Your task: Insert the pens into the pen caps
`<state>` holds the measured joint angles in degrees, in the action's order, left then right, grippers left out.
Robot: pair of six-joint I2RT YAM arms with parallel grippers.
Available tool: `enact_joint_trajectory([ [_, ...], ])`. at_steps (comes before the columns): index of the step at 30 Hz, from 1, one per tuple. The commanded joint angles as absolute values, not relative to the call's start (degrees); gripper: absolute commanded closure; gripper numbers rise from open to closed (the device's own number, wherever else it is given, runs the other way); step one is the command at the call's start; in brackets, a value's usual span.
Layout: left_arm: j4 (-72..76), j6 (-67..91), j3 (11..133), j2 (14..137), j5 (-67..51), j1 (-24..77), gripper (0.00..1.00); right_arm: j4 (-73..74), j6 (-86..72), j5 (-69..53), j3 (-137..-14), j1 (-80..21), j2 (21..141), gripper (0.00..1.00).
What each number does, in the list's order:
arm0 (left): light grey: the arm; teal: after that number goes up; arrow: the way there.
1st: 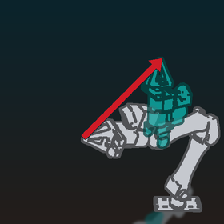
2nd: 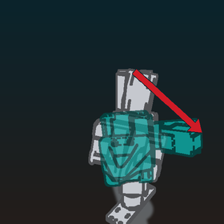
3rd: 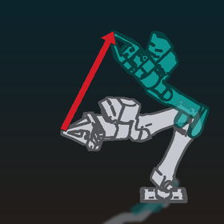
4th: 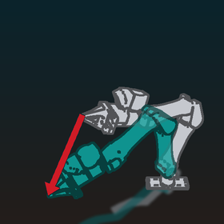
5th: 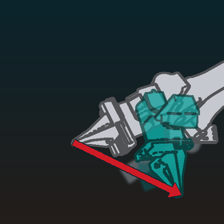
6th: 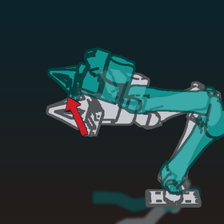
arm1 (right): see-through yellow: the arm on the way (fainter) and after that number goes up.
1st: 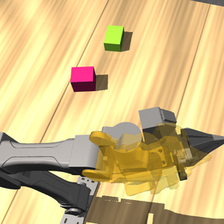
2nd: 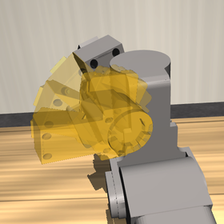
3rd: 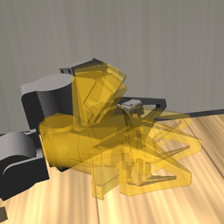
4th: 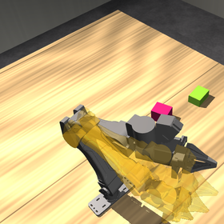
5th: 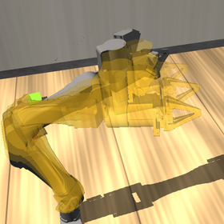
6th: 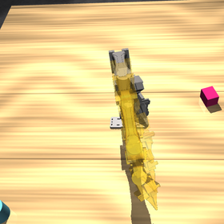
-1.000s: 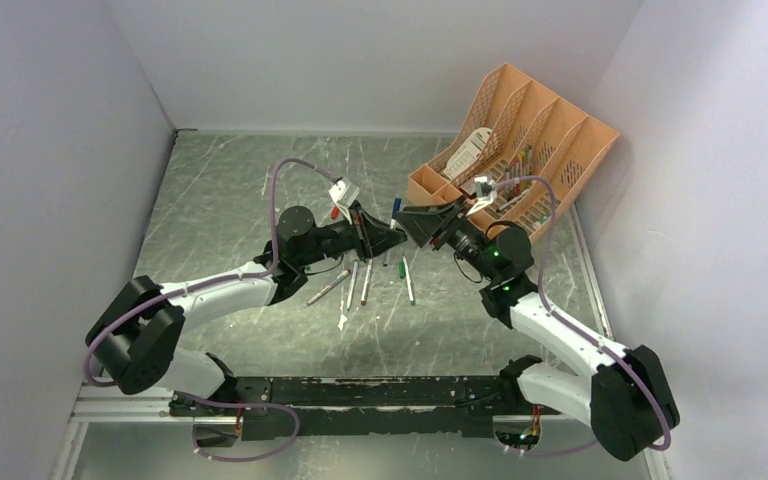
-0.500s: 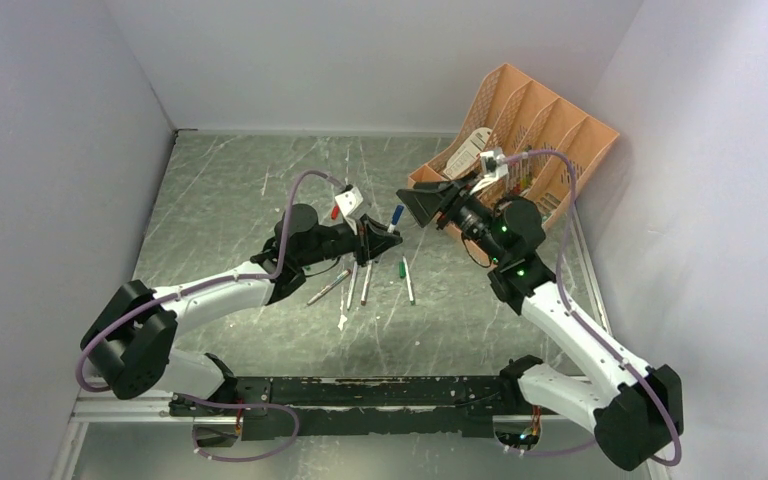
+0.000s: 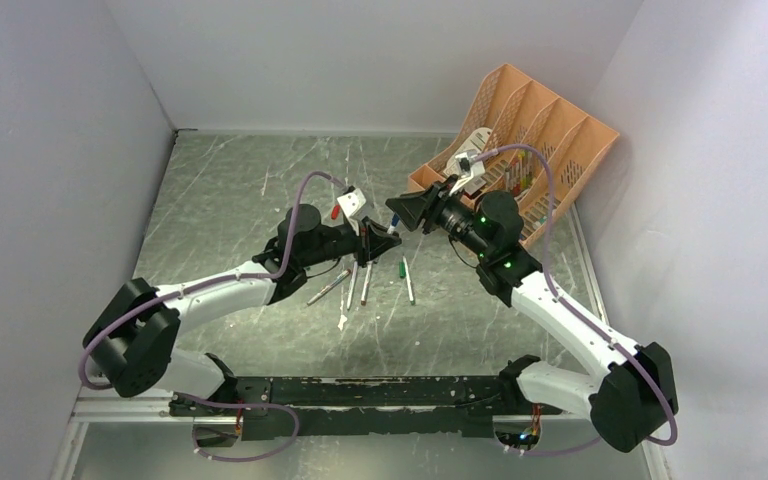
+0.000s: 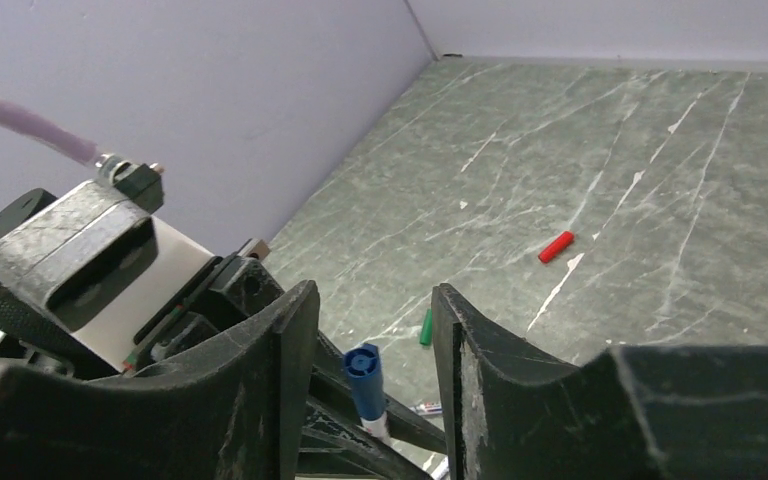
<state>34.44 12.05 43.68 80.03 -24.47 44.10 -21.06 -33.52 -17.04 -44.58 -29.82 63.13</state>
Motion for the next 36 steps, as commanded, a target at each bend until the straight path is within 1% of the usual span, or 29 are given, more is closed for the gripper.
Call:
enact_joint_trajectory([
  [1,37.0,13.2,45.8,81.2,-25.0,44.5,0.93,-20.6,-32.6,-16.5,-44.2,-30.5,62.1,0.55],
  [3,36.8,13.2,46.3,81.5,-25.0,44.5,0.93,-20.3,-32.4,-16.1,-43.6,-30.6,62.0,0.59],
  [8,37.0,14.2,47.0,81.7,-24.7,44.6,0.93,-17.9,-31.3,-14.6,-43.3,-31.0,62.2,0.75],
  [10,37.2,14.8,47.1,81.4,-24.6,44.6,0.93,-16.9,-30.7,-14.3,-43.4,-31.1,62.3,0.78],
  [14,37.2,16.0,48.0,81.3,-24.8,44.6,0.93,-15.5,-29.9,-14.0,-43.3,-31.2,62.5,0.98],
  [15,37.0,16.3,48.4,81.4,-24.8,44.6,0.93,-15.1,-29.6,-13.8,-43.4,-31.2,62.6,1.00],
  [24,34.5,15.4,52.9,81.1,-22.1,44.5,0.93,-10.4,-27.5,-13.4,-43.5,-33.4,64.8,1.00],
  [28,34.1,14.0,56.2,81.3,-22.1,44.5,0.93,-11.2,-28.4,-14.5,-40.7,-34.6,65.4,1.00],
  [36,38.0,13.3,59.4,80.4,-21.7,44.4,0.93,-14.3,-31.6,-17.1,-37.0,-35.6,66.2,1.00],
])
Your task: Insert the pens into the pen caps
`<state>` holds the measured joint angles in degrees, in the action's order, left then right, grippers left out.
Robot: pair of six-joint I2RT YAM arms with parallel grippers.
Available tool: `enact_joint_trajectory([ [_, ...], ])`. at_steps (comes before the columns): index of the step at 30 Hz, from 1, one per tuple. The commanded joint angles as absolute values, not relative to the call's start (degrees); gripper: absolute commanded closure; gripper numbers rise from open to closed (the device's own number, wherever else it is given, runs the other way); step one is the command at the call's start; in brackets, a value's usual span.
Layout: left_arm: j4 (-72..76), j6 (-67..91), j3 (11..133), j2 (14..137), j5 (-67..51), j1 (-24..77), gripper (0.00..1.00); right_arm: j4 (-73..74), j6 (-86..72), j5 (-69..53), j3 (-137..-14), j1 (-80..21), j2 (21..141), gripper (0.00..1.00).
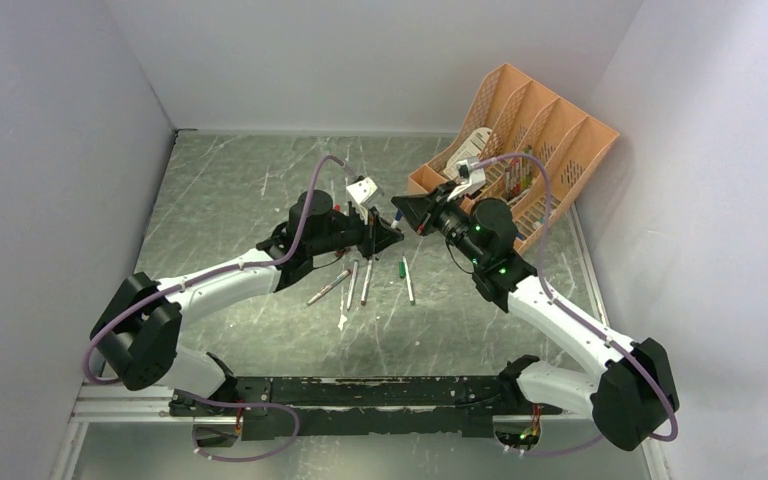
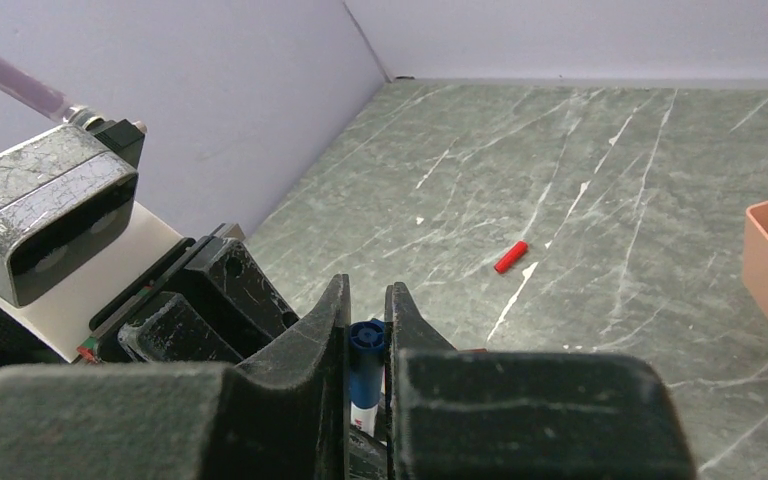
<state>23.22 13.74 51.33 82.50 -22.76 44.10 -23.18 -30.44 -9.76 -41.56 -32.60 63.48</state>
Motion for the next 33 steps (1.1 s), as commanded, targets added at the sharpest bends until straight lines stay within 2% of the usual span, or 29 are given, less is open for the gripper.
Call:
enact_joint_trajectory([
  [1,38.5,13.5,59.7,80.4,-21.7,44.4,0.93,-14.8,-32.0,-17.3,-36.7,-35.7,66.4,1.00],
  [10,42.4,14.2,60.9,78.6,-21.4,44.4,0.93,-18.3,-34.7,-19.5,-36.0,-35.9,69.5,1.00],
  [16,38.3,12.2,60.4,78.1,-21.3,44.4,0.93,-19.0,-35.1,-17.0,-36.7,-35.9,67.5,1.00],
  [21,36.5,12.1,52.5,76.1,-18.5,44.4,0.93,-18.6,-37.1,-14.9,-40.3,-32.2,62.6,1.00],
  [22,36.6,12.6,50.5,75.5,-17.6,44.3,0.93,-19.0,-37.9,-15.2,-41.1,-30.8,61.4,0.97],
  [25,35.8,13.3,46.1,73.7,-14.9,44.3,0.93,-17.6,-38.7,-12.8,-43.6,-26.3,58.1,0.67],
  [26,35.0,13.3,45.2,73.5,-14.0,44.3,0.93,-16.6,-38.5,-11.7,-44.5,-25.2,57.2,0.62],
  [29,32.0,12.9,44.6,75.2,-10.7,43.8,0.93,-13.8,-37.1,-8.7,-46.3,-22.4,55.1,0.56],
  [33,27.5,15.5,48.3,83.1,-8.2,39.5,0.93,-11.5,-35.6,-6.9,-45.1,-21.1,55.1,0.55],
])
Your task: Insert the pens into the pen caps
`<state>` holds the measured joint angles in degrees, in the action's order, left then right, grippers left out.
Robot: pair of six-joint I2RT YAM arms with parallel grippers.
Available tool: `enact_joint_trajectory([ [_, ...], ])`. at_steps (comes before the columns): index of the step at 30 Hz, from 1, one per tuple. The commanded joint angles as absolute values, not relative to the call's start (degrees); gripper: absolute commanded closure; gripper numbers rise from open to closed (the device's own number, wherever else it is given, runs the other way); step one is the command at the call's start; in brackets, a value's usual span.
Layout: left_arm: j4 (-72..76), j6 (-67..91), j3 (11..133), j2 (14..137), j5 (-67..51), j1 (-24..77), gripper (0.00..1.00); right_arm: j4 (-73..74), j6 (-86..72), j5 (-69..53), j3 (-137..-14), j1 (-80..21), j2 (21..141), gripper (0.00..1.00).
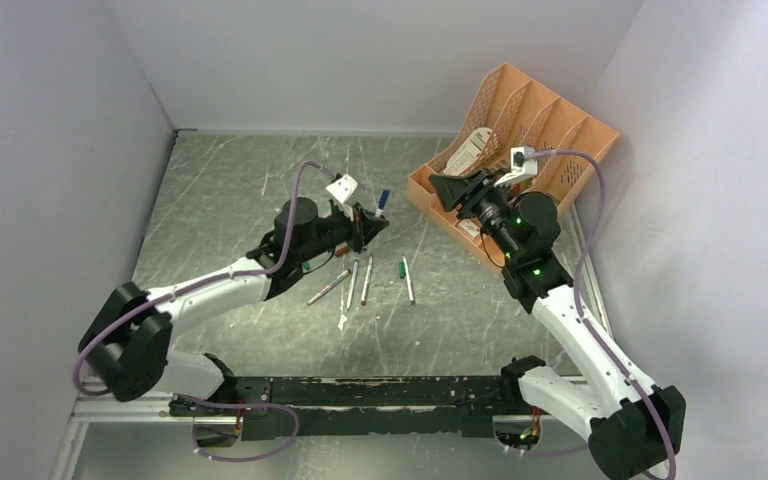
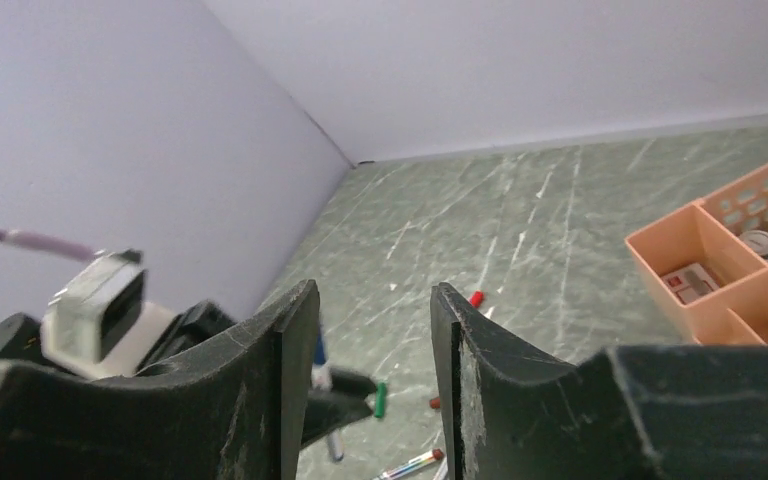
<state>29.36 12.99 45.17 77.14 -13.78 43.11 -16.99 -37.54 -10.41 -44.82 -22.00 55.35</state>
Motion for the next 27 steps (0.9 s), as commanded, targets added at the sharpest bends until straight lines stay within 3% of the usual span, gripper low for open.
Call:
enact_joint_trajectory([
  [1,24.7,16.2,51.0,85.9,-7.0,38.5,0.93,-10.8,-35.4,-7.0,-44.7,-21.1,55.6,0.55],
  [6,9.5,18.2,69.3,102.8,4.0,37.4,0.93,-11.2,-36.7,-9.3,-40.0,-21.1,57.2,0.55],
  [8,-1.4,21.5,82.6,113.9,8.2,37.5,0.93,-11.1,-36.8,-10.0,-38.5,-21.2,57.1,0.55],
  [14,-10.6,26.6,98.9,129.1,11.7,37.5,0.93,-8.1,-34.8,-9.2,-38.9,-21.1,55.9,0.55],
  [24,-15.6,31.8,103.4,134.5,11.2,37.6,0.92,-5.6,-33.2,-8.1,-38.8,-21.1,54.7,0.55],
  [27,-15.4,32.1,102.5,134.4,10.8,37.6,0.84,-4.5,-32.3,-8.3,-39.2,-21.1,55.5,0.48],
])
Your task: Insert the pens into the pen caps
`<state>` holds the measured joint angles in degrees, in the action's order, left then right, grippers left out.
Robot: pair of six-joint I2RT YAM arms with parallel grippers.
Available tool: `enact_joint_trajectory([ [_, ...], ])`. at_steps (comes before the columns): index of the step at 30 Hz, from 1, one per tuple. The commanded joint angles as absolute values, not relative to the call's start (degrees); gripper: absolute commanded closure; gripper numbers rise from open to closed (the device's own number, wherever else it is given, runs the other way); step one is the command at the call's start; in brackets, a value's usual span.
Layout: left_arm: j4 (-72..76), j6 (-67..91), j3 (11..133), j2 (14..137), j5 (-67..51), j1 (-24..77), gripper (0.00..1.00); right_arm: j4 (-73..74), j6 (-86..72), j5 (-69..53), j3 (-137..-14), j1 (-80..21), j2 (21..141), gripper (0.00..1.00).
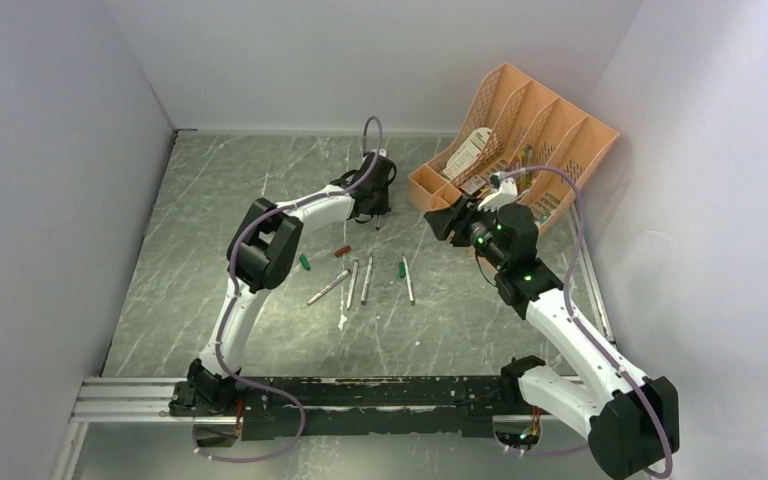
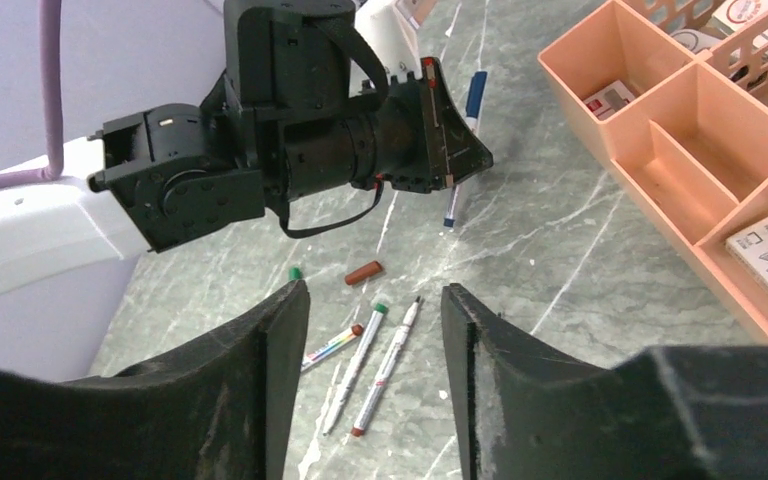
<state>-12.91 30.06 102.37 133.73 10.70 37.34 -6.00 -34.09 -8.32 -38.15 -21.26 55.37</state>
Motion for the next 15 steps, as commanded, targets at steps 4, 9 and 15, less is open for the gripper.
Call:
enact_joint_trajectory([
  [4,-12.6,31.9,99.5,131.6,9.9,37.6,0.62,-0.3,-29.9,-7.8,-40.5,-21.1,58.0,0.39],
  [9,-12.8,30.8,99.9,129.6,8.9,37.6,0.53,3.1,-28.1,-8.1,-40.7,-21.4,62.1,0.38],
  [15,-11.1,29.9,97.0,122.9,8.3,37.5,0.51,11.8,-23.5,-3.4,-44.9,-27.5,73.8,0.39],
])
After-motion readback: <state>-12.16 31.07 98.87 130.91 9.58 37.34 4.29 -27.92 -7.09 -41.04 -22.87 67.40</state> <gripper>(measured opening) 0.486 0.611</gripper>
